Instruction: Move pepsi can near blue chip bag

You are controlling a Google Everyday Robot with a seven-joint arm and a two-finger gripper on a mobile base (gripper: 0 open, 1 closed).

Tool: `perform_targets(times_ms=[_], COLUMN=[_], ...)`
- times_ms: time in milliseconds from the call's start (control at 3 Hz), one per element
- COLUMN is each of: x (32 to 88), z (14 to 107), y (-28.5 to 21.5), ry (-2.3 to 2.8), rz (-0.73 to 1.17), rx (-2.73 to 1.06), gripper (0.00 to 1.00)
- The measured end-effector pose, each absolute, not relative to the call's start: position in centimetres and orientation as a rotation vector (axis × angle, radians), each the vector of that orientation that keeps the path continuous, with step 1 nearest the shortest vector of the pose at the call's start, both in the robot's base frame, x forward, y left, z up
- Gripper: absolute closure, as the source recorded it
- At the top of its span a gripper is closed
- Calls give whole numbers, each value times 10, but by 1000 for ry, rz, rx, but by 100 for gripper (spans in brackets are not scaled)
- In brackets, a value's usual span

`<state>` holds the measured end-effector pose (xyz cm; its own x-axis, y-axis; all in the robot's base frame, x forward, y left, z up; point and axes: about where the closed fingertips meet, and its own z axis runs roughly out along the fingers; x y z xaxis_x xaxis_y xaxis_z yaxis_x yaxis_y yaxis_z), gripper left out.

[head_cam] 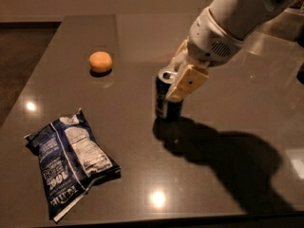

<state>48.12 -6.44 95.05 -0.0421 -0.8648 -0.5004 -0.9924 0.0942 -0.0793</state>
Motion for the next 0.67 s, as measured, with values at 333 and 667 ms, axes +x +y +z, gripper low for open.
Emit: perform_targets(times_ms=[333,667], x=[453,434], z=[955,947], y=[-33,-9], ry=[1867,1814], rz=[437,470], rx=[-1922,-2014], gripper=[100,100])
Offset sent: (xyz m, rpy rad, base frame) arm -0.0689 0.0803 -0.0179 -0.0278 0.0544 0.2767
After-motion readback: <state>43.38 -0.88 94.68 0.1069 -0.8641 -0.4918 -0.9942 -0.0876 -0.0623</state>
